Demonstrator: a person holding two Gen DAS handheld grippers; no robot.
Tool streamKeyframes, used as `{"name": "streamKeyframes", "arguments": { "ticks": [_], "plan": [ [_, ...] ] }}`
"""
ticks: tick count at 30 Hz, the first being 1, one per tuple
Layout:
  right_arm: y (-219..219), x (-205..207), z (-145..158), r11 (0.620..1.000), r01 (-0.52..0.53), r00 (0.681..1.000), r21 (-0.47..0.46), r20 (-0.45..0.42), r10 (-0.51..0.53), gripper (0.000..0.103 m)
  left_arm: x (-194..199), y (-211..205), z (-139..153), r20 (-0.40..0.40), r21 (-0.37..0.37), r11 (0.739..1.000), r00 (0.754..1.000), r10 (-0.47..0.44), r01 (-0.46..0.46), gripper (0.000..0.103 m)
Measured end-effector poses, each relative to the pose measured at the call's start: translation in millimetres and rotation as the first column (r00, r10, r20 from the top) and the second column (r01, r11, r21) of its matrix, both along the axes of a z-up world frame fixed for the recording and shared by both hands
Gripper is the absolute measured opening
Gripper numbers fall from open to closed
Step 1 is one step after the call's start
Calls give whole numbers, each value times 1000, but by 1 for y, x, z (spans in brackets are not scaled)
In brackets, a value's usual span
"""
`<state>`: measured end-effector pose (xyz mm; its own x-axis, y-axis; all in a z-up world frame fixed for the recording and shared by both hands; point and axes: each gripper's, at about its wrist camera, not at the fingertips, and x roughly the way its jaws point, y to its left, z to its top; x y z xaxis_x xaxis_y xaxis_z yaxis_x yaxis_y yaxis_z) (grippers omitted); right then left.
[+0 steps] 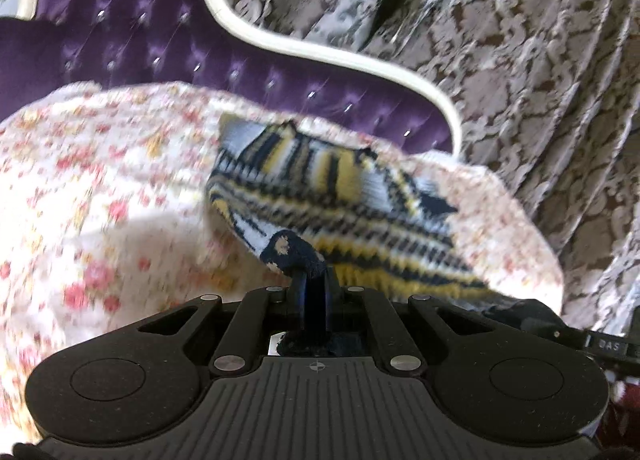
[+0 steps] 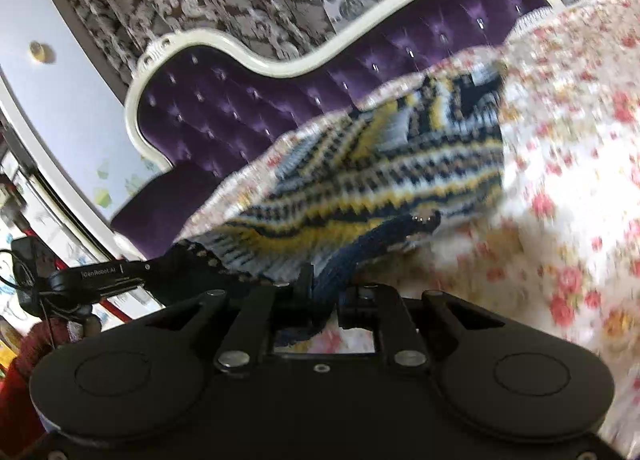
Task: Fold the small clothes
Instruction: 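Grasp the hem with both tools and fold it up toward the collar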
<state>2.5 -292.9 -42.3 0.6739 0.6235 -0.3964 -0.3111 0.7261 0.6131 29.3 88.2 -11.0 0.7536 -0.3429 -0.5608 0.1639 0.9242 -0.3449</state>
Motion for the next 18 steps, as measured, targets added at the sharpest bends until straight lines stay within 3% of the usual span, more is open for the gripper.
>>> {"name": "streamKeyframes", "arguments": {
  "ticks": [8,13,18],
  "plan": [
    [-11,27,39,1000,10,997,18,82,-11,19,18,-9,36,86,20,999,996,-29,27,7],
    [-12,40,51,1000,22,991,5,129,-23,10,30,-13,41,115,7,1000,993,-22,21,7],
    [-12,56,46,1000,17,993,-24,118,-14,11,42,-20,38,116,28,1000,993,-15,12,7]
  ]
}}
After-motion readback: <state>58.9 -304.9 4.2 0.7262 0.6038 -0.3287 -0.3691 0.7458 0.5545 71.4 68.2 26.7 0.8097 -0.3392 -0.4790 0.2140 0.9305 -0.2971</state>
